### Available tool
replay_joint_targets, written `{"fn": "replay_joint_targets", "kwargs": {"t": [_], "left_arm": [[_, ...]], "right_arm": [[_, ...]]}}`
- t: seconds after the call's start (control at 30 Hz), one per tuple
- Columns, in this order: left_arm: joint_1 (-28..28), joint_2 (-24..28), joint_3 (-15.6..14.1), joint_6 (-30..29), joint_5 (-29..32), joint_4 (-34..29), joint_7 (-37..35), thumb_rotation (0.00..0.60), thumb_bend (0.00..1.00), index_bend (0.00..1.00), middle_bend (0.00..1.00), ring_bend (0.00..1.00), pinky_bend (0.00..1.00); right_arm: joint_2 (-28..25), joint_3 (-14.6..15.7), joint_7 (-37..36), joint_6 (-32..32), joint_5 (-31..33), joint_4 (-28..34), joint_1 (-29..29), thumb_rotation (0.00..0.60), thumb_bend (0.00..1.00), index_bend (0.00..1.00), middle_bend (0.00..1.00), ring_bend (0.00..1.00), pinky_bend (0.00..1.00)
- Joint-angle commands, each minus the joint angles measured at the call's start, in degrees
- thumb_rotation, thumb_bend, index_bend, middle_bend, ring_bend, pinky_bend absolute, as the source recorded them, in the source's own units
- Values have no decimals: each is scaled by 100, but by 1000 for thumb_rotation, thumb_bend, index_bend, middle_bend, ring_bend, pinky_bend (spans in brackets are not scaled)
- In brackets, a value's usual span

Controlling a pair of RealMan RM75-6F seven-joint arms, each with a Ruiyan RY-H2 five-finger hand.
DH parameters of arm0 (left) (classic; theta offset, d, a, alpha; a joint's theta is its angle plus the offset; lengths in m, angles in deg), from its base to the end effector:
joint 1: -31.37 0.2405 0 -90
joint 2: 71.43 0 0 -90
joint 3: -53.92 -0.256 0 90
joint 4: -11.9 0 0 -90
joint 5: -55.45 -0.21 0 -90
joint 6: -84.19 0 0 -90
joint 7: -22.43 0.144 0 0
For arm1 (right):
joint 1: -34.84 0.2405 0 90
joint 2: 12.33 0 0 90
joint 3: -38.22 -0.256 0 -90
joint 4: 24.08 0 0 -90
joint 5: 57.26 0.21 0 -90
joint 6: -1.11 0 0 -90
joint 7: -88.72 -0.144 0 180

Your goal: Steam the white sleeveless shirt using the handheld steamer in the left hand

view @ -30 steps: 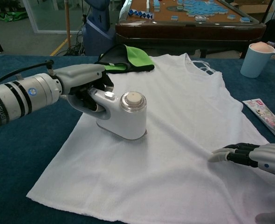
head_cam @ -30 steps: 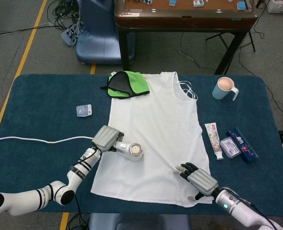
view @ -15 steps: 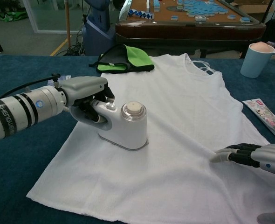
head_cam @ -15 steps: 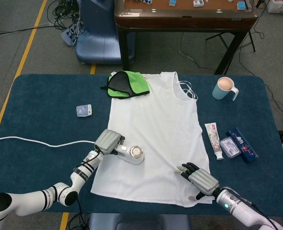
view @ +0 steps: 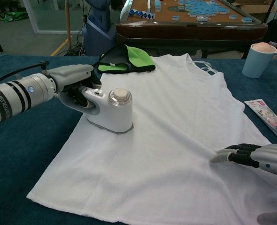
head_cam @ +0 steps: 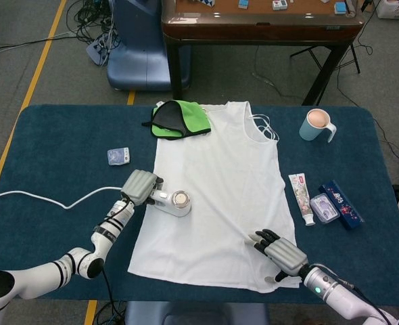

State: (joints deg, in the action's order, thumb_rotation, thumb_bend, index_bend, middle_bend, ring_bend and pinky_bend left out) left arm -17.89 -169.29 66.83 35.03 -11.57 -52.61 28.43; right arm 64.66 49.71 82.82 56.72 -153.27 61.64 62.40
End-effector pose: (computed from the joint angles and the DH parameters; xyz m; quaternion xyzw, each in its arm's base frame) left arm -0.1372 0.3968 -0.0429 -0.7298 -0.3891 -0.3948 0.4001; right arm -0.2642 -0.2030 -0.0010 0.8203 -0.4286 0.2693 0.2663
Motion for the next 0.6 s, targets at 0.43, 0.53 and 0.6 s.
{"fn": "replay_joint_targets", "kwargs": {"t": [0.43,0.53,0.6], "left_arm": [[151,268,524,255,645,-27,-761,600,206,709,799,676,672],[199,329,469,109,512,-345,-749,600,206,709,798,675,673],[215,297,409,23,441,-452,-689,600,206,708,798,675,672]], "right_arm": [[-8,11,91,11,-9,94,-23,589,160,0,81,0,8],[-3,16,97,14,-19,103,-26,588,159,0,81,0,8],[-8,20,96,22,-21,110,-32,588,160,0,81,0,8]]}}
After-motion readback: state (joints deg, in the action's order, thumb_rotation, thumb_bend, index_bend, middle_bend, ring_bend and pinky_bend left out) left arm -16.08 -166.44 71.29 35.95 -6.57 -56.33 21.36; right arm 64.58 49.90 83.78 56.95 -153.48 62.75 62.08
